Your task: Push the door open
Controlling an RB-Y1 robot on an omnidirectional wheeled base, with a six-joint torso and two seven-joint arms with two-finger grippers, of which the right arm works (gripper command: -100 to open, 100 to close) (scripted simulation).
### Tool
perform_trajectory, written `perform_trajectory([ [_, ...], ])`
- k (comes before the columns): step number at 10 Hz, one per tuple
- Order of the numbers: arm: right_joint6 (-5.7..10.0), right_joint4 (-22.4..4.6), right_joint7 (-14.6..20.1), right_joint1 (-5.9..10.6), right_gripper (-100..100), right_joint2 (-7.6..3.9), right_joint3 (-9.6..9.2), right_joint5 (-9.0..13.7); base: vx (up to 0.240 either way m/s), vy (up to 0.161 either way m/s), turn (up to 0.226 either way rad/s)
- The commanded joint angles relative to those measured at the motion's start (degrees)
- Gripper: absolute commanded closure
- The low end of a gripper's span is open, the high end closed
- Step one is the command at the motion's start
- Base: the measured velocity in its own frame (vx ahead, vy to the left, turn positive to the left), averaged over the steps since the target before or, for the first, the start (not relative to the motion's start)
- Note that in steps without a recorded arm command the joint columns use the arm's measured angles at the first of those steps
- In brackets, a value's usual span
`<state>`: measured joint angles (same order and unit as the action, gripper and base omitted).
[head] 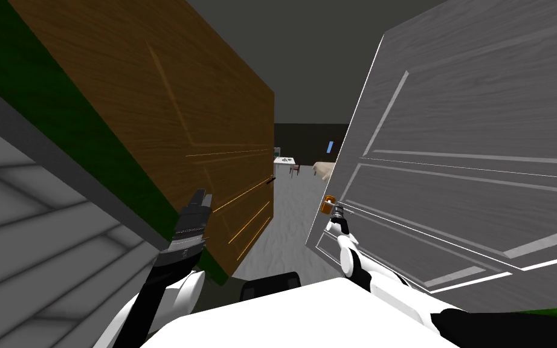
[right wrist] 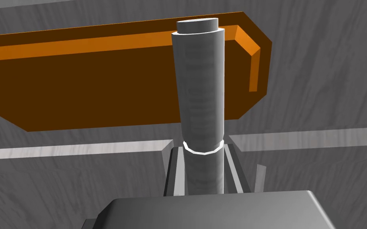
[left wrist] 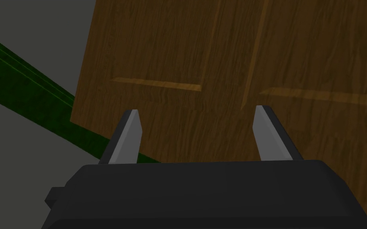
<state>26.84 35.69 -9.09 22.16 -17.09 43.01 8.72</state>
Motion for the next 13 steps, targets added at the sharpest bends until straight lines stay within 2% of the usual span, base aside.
perform_trajectory([
  [1,0.25,0.22,-0.93,0.13,100,0.07,1.71,-0.08,0.16,-0.014,-0.02],
  [2,0.36,-0.62,-0.46,0.25,100,-0.1,0.99,-0.07,0.072,-0.015,-0.015],
  [3,1.16,-0.65,-2.66,1.19,100,0.68,3.05,0.25,0.083,-0.082,-0.018],
  [6,2.29,-0.69,-6.13,2.66,100,2.1,6.18,0.74,0.092,-0.103,0.006],
  [13,5.55,-0.81,-16.1,6.88,100,6.18,15.15,2.15,0.098,-0.092,-0.008],
])
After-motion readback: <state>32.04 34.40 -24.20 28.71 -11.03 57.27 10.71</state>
